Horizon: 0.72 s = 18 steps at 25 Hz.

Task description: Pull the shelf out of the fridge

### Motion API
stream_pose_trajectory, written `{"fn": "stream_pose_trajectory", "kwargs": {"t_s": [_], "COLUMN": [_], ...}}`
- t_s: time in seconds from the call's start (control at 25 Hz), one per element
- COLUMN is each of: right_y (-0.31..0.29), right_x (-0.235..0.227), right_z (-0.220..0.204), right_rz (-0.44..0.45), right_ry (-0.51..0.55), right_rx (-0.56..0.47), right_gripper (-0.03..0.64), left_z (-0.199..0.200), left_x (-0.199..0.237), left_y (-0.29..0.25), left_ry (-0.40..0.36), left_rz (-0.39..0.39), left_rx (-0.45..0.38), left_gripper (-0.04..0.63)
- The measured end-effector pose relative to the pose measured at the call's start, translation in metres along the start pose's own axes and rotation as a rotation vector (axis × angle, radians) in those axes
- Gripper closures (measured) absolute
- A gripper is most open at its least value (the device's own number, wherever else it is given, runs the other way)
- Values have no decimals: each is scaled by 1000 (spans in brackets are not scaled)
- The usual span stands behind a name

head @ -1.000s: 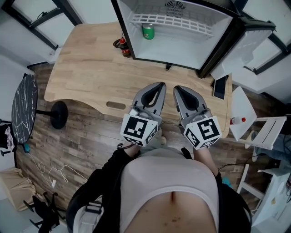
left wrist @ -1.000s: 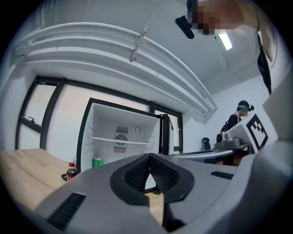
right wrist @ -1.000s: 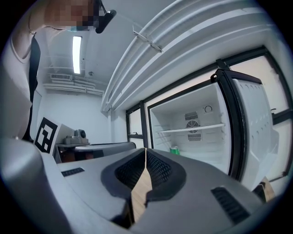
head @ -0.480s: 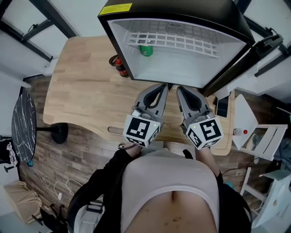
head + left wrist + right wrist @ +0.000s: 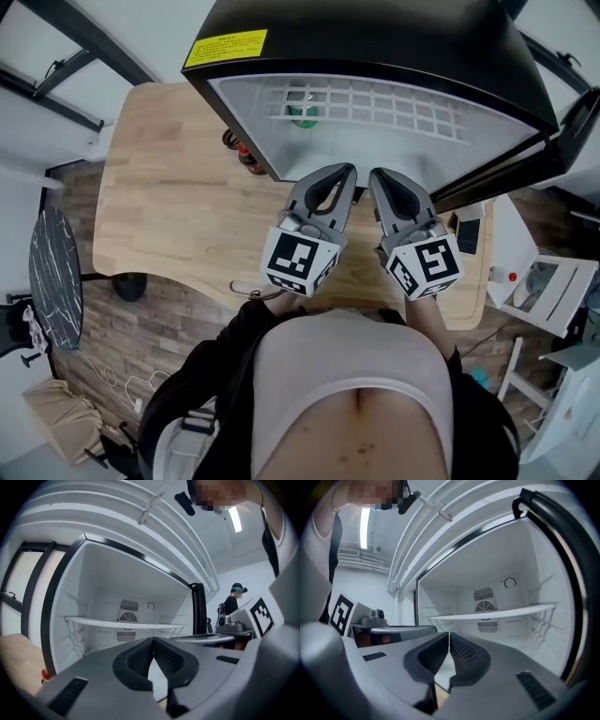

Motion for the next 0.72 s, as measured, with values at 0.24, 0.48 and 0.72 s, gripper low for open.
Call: {"fn": "stream_pose_trajectory", "kwargs": {"t_s": [0.24,0.48,0.72], "right_y": [-2,-3,-9], "right_x": [-18,-30,-47], "right_z": [6,9,5], "right_rz": [-21,-45,-84], "right_ry": [2,-12,-80], "right_rx": [-17,-38,-40], "right_gripper": [586,586,571], "left_z": [2,0,-7], "left_x": [4,7,20], "left_y": [-8,-16,-27], "left_ry": [22,37,109], "left_rz": [27,72,101], "left_rx": [-9,10,38], "left_gripper": [591,591,551]}}
Point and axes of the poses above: the fingertips, and each gripper's own axes: y backward along the fingers, x to its left, z out of its top, the point moved 1 cm from there along y, backward along the fingers, and after that the axes turned 1 degree about x, right-handed, at the moved point
